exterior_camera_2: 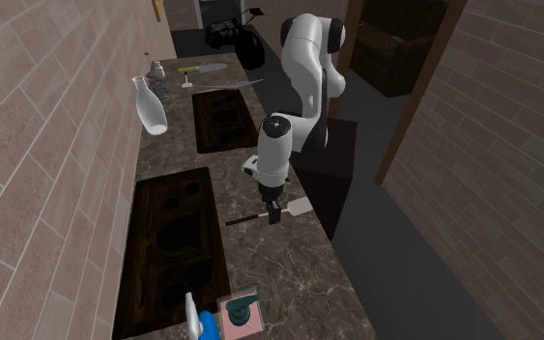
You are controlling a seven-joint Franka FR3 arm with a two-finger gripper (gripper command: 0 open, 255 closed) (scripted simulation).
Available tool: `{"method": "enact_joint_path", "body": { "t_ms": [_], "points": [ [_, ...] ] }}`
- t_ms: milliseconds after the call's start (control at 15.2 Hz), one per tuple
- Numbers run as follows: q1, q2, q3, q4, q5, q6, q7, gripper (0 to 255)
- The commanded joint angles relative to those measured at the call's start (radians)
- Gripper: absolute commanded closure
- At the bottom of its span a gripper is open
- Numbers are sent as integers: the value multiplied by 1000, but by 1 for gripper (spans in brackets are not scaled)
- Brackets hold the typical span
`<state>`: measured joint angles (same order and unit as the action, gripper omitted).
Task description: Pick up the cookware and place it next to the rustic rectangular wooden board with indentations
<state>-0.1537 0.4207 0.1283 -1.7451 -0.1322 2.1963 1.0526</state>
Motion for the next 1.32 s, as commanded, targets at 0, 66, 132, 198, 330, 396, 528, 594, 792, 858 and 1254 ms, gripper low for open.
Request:
{"method": "enact_joint_path", "body": {
  "t_ms": [0, 66, 132, 198, 330, 396, 528, 594, 792, 858, 1254],
  "points": [
    [0, 0, 0, 0, 0, 0, 0, 0],
    [0, 0, 0, 0, 0, 0, 0, 255],
    [0, 0, 0, 0, 0, 0, 0, 255],
    [0, 0, 0, 0, 0, 0, 0, 255],
    [0, 0, 0, 0, 0, 0, 0, 255],
    [0, 0, 0, 0, 0, 0, 0, 255],
    [0, 0, 0, 0, 0, 0, 0, 255],
    [0, 0, 0, 0, 0, 0, 0, 255],
    [-1, -12, 1, 9, 3, -21, -3, 255],
    [-1, -18, 2, 14, 5, -32, -4, 255],
    [-2, -50, 5, 51, 13, -100, -12, 255]
  ]
}}
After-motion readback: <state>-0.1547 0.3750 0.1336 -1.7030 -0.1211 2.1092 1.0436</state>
